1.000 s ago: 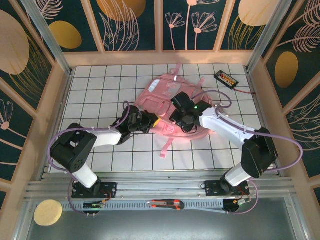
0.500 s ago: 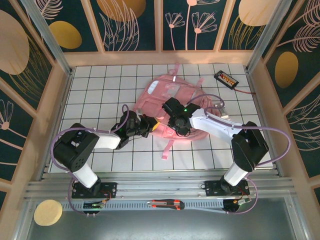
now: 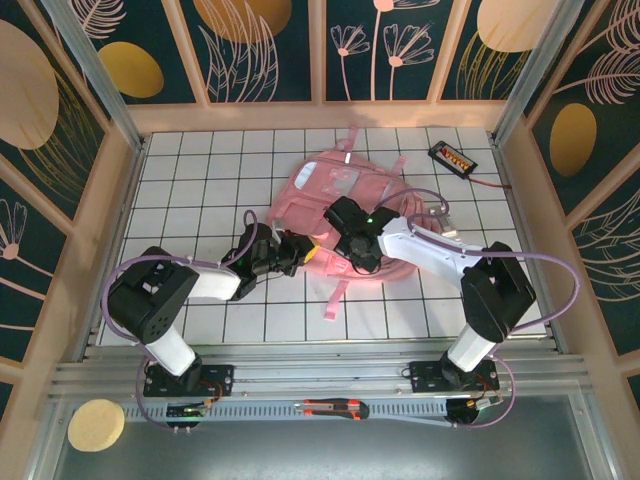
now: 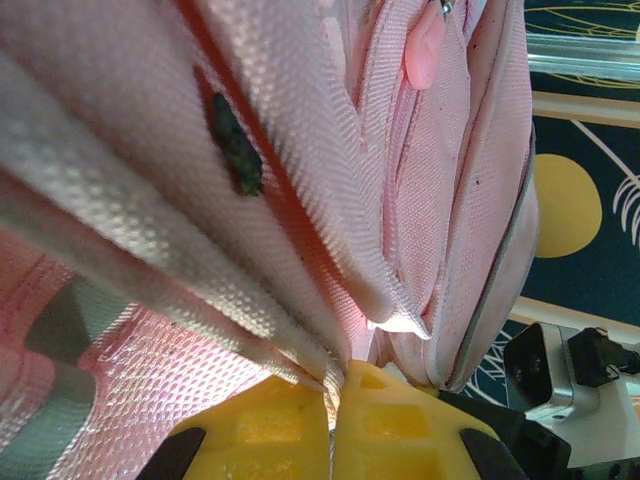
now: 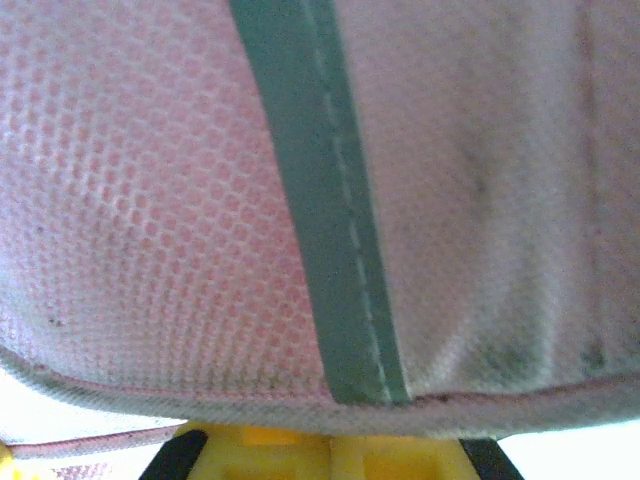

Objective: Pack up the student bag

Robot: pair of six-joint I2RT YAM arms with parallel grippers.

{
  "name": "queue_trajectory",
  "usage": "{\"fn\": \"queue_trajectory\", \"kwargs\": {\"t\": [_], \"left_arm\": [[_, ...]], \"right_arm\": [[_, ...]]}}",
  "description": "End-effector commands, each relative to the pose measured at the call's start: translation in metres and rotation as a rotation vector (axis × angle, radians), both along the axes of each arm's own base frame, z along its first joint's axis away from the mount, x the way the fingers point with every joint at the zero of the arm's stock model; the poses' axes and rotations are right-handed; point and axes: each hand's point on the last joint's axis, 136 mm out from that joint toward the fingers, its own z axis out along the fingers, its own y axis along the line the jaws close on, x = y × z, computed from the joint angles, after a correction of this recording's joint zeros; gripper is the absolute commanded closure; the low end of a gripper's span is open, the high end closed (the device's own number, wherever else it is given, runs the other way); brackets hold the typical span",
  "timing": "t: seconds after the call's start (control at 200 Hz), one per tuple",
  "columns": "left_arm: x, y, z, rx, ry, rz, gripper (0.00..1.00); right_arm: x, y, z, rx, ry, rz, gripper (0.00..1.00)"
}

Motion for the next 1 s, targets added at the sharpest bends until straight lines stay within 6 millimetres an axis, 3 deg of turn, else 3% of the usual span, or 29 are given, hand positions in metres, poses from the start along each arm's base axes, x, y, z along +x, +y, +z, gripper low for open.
{"fn": "queue_trajectory", "kwargs": {"t": [0.0, 0.16, 0.33, 0.445, 0.671, 0.996], "left_arm": [[-0.017, -0.017, 0.025, -0.092, -0.061, -0.116, 1.00], [-0.016, -0.019, 0.023, -0.087, -0.060, -0.128, 1.00], [-0.016, -0.014, 0.019, -0.049, -0.056, -0.126, 1.00], [-0.012, 0.005, 0.013, 0.002, -0.046, -0.088, 1.00], [0.003, 0.060, 0.003, 0.125, -0.043, -0.008, 1.00], [0.018, 0.089, -0.004, 0.176, -0.032, 0.024, 1.00]], "right_arm": [[0.005, -0.002, -0.006, -0.036, -0.018, -0.015, 1.00], [0.005, 0.000, 0.001, -0.051, -0.014, 0.022, 1.00], [0.003, 0.020, 0.012, -0.043, 0.023, 0.195, 1.00], [-0.007, 0.024, 0.007, -0.056, 0.069, 0.276, 1.00], [-0.026, 0.008, 0.006, -0.091, 0.088, 0.298, 1.00], [-0.034, -0.010, 0.011, -0.120, 0.073, 0.322, 1.00]]}}
